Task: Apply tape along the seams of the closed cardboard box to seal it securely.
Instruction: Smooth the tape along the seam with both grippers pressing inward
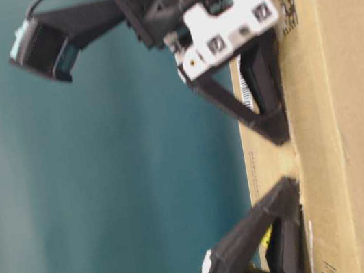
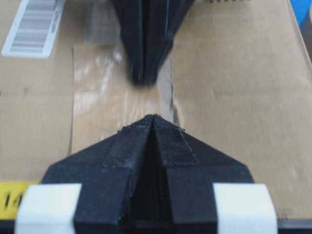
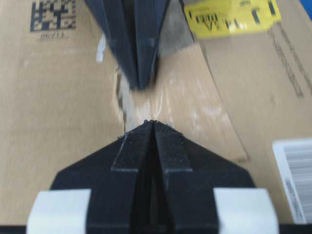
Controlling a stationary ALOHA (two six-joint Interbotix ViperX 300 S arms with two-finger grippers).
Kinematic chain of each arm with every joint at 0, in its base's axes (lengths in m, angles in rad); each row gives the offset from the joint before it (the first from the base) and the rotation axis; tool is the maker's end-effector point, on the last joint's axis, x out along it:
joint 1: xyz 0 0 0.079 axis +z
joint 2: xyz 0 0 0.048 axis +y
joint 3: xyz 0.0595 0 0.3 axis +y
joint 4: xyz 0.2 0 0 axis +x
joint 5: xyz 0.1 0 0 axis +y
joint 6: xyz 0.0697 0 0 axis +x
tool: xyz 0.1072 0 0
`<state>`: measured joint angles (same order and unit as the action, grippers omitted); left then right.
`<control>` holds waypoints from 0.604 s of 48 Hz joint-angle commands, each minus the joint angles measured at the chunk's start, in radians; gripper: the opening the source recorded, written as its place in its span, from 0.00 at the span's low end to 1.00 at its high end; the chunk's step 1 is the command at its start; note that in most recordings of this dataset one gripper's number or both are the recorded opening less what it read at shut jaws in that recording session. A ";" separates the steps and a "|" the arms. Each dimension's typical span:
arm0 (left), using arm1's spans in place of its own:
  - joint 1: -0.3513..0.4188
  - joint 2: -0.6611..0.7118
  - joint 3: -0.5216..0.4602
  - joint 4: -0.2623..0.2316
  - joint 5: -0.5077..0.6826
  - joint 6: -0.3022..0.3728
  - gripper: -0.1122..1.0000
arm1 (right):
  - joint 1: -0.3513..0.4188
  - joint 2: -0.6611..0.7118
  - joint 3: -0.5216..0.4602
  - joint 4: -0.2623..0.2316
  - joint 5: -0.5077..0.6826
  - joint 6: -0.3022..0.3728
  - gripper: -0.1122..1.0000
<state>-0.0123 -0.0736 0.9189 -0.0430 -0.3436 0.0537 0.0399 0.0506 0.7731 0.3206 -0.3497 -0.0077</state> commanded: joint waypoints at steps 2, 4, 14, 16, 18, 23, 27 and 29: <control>-0.005 -0.029 0.046 -0.002 0.018 -0.002 0.10 | 0.014 -0.029 0.057 0.018 -0.003 0.002 0.11; -0.005 -0.037 0.060 -0.002 0.018 -0.002 0.10 | 0.014 -0.038 0.071 0.020 -0.008 0.002 0.11; -0.006 -0.061 0.081 0.000 0.018 -0.002 0.10 | 0.014 -0.067 0.097 0.021 -0.015 0.000 0.11; -0.006 -0.066 0.075 -0.002 0.018 0.000 0.10 | 0.014 -0.072 0.095 0.020 -0.015 -0.003 0.11; -0.006 -0.072 0.069 0.000 0.018 0.002 0.10 | 0.014 -0.080 0.089 0.020 -0.015 -0.008 0.11; -0.008 -0.114 0.044 0.000 0.026 0.003 0.10 | 0.014 -0.120 0.069 0.017 -0.012 -0.017 0.11; -0.014 -0.166 0.012 0.000 0.052 0.005 0.10 | 0.014 -0.173 0.052 0.014 0.000 -0.031 0.11; -0.015 -0.207 -0.008 0.000 0.081 0.006 0.10 | 0.014 -0.210 0.044 0.009 0.012 -0.038 0.11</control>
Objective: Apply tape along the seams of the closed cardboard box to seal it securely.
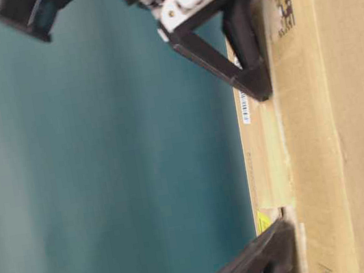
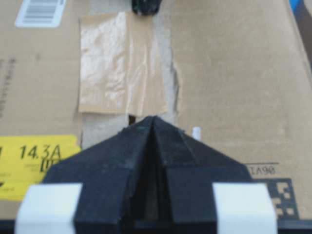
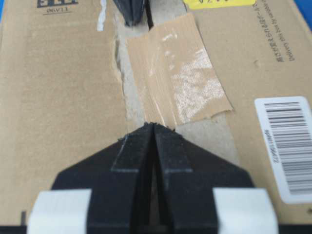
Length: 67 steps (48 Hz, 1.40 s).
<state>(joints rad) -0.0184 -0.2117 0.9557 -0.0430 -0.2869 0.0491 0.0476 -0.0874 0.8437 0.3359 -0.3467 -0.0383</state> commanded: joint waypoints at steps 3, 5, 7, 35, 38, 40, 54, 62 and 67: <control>-0.009 -0.117 -0.066 0.000 0.064 0.012 0.10 | 0.006 -0.126 -0.032 -0.014 0.032 -0.026 0.11; -0.009 -0.146 -0.075 0.002 0.091 0.017 0.10 | 0.006 -0.172 -0.037 -0.017 0.052 -0.043 0.11; -0.009 -0.178 -0.083 0.003 0.115 0.018 0.10 | 0.006 -0.209 -0.035 -0.017 0.067 -0.057 0.11; -0.009 -0.643 0.104 0.003 0.360 0.005 0.10 | 0.006 -0.658 0.146 -0.017 0.347 -0.106 0.11; -0.009 -0.689 0.135 0.003 0.380 0.005 0.10 | 0.006 -0.698 0.169 -0.017 0.371 -0.106 0.11; -0.009 -0.718 0.155 0.002 0.391 0.005 0.10 | 0.006 -0.723 0.186 -0.017 0.387 -0.106 0.11; -0.009 -0.902 0.302 0.003 0.420 0.003 0.10 | 0.000 -0.828 0.310 -0.017 0.420 -0.106 0.11; -0.009 -0.963 0.344 0.003 0.465 0.003 0.10 | -0.006 -0.825 0.350 -0.017 0.416 -0.104 0.11; -0.009 -0.968 0.359 0.003 0.471 0.003 0.10 | -0.009 -0.815 0.365 -0.017 0.411 -0.104 0.11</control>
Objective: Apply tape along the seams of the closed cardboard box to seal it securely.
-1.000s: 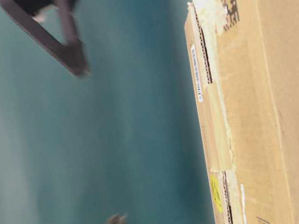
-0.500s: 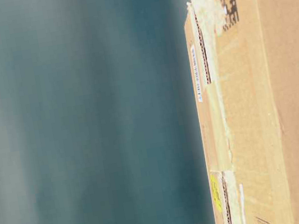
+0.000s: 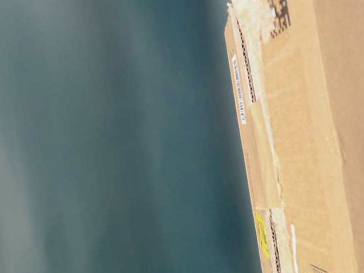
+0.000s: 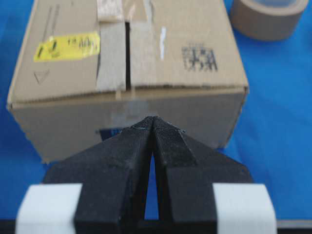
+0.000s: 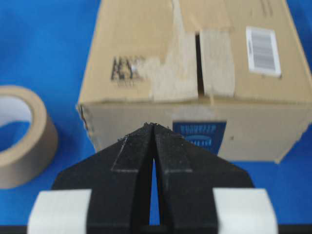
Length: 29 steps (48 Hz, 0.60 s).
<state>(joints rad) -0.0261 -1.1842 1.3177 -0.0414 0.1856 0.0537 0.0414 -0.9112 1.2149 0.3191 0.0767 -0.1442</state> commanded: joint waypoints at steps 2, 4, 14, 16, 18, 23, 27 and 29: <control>-0.003 0.008 0.000 0.000 -0.002 -0.002 0.10 | -0.002 0.014 -0.005 0.000 -0.015 0.002 0.11; -0.002 0.009 0.002 0.000 -0.003 -0.002 0.10 | -0.002 0.017 -0.005 0.000 -0.018 0.002 0.11; -0.002 0.005 0.000 0.002 -0.002 -0.002 0.10 | -0.003 0.017 -0.005 0.000 -0.023 0.002 0.11; -0.002 0.005 0.000 0.002 -0.002 -0.002 0.10 | -0.003 0.017 -0.005 0.000 -0.025 0.002 0.11; -0.002 0.005 -0.002 0.002 -0.003 -0.002 0.10 | -0.003 0.017 -0.005 0.000 -0.025 0.002 0.11; -0.002 0.005 0.000 0.002 -0.003 -0.002 0.10 | -0.003 0.015 -0.005 0.000 -0.023 0.002 0.11; -0.002 0.005 0.000 0.000 -0.003 -0.002 0.10 | -0.003 0.015 -0.006 0.000 -0.025 0.002 0.11; -0.002 0.005 0.000 0.002 -0.003 -0.002 0.10 | -0.003 0.015 -0.006 0.000 -0.023 0.002 0.11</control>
